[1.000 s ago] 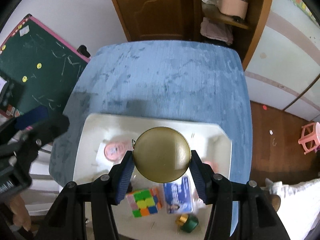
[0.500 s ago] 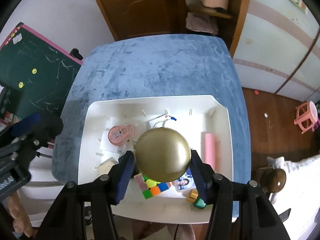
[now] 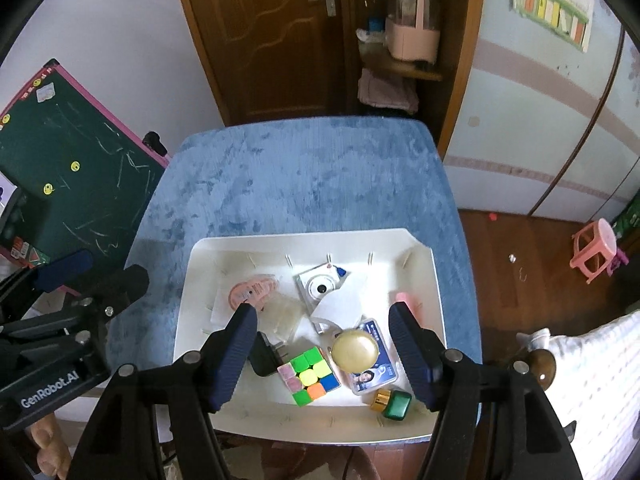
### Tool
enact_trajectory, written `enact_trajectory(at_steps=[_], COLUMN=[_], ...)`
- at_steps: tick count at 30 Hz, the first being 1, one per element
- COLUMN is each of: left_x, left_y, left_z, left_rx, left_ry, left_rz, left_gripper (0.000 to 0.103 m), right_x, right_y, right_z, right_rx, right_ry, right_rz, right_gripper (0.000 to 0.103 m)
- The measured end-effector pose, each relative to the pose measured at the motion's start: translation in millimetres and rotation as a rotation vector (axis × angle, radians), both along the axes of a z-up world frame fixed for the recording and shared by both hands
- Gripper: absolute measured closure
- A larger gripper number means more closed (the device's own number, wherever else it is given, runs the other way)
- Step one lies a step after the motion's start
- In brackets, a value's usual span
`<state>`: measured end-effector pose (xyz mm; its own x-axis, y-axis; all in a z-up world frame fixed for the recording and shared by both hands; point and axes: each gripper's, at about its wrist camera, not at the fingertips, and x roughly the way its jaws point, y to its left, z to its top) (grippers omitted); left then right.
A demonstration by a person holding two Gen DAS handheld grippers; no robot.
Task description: Organize rigid objects
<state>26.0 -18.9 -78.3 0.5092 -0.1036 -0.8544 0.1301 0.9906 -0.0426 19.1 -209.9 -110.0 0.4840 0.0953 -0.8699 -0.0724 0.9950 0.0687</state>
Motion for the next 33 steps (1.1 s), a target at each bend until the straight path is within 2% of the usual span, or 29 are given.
enact_trajectory(at_steps=[3, 8, 12, 16, 18, 33], left_x=[0.3, 1.2, -5.2, -7.8, -9.0, -4.9], left_y=[2.1, 12.8, 16.7, 18.3, 19.1, 22.0], left_z=[7.4, 20.6, 28.6, 31.1, 32.2, 33.2], left_rx=[0.013, -0.027, -0.02, -0.021, -0.023, -0.016], left_ry=[-0.01, -0.014, -0.042, -0.053, -0.059, -0.068], left_rz=[0.01, 0.046, 0.062, 0.067, 0.07, 0.086], left_gripper=[0.024, 0.024, 0.024, 0.024, 0.024, 0.024], right_x=[-0.9, -1.1, -4.2, -8.2, -10.6, -3.1], right_y=[2.5, 6.5, 9.2, 11.4, 12.7, 20.9], right_z=[11.8, 30.3, 51.4, 65.5, 70.5, 66.1], right_rx=[-0.005, 0.013, 0.032, 0.022, 0.011, -0.017], right_ry=[-0.032, -0.066, -0.114, -0.153, -0.172, -0.148], right_rz=[0.0, 0.001, 0.0, -0.019, -0.029, -0.033], right_gripper=[0.034, 0.032, 0.032, 0.024, 0.024, 0.024])
